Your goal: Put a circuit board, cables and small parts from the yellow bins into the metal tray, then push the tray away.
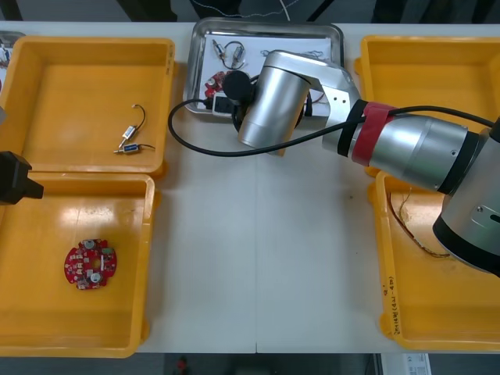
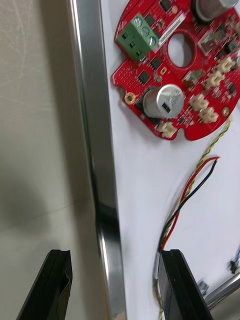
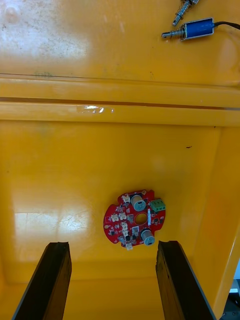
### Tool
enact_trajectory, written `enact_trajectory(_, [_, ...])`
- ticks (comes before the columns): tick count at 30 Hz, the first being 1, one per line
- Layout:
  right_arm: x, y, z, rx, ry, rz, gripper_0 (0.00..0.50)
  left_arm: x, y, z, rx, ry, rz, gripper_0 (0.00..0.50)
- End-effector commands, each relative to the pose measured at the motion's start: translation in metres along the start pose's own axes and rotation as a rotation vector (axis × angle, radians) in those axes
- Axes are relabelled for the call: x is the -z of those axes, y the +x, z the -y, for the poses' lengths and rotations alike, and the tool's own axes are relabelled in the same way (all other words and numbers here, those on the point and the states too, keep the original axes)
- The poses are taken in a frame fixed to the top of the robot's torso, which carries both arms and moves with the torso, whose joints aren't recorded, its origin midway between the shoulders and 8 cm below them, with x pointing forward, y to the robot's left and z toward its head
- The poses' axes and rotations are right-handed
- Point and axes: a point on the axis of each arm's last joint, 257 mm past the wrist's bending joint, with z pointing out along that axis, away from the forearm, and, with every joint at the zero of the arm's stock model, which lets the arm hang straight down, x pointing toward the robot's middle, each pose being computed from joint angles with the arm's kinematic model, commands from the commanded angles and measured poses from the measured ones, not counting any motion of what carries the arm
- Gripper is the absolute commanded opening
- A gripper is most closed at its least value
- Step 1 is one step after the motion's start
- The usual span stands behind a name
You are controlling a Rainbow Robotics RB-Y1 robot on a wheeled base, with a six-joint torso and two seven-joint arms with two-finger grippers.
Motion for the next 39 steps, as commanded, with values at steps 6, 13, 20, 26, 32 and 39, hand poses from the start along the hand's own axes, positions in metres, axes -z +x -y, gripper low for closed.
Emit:
enact_trajectory(6, [0.060, -0.041, -0.006, -0.071, -0.075, 0.063, 0.500, 0.012, -0.002, -0.019, -0.080, -0.046, 0.009, 0.500])
enact_trajectory(13, [0.102, -0.030, -0.046, -0.134, -0.177, 0.056, 0.500, 0.012, -0.002, -0.019, -0.080, -0.046, 0.009, 0.500])
enact_trajectory(20, [0.148, 0.013, -0.070, -0.278, -0.263, -0.017, 0.500, 0.012, -0.002, -0.019, -0.080, -0.046, 0.009, 0.500])
enact_trajectory(26, [0.175, 0.037, -0.073, -0.453, -0.283, 0.027, 0.500, 0.012, -0.002, -0.019, -0.080, -0.046, 0.009, 0.500])
enact_trajectory(32, [0.193, 0.069, -0.060, -0.560, -0.252, 0.081, 0.500, 0.012, -0.002, -0.019, -0.080, -0.046, 0.009, 0.500])
enact_trajectory(39, [0.200, 0.140, -0.058, -0.751, -0.262, 0.052, 0.500, 0.012, -0.002, -0.019, -0.080, -0.046, 0.009, 0.500])
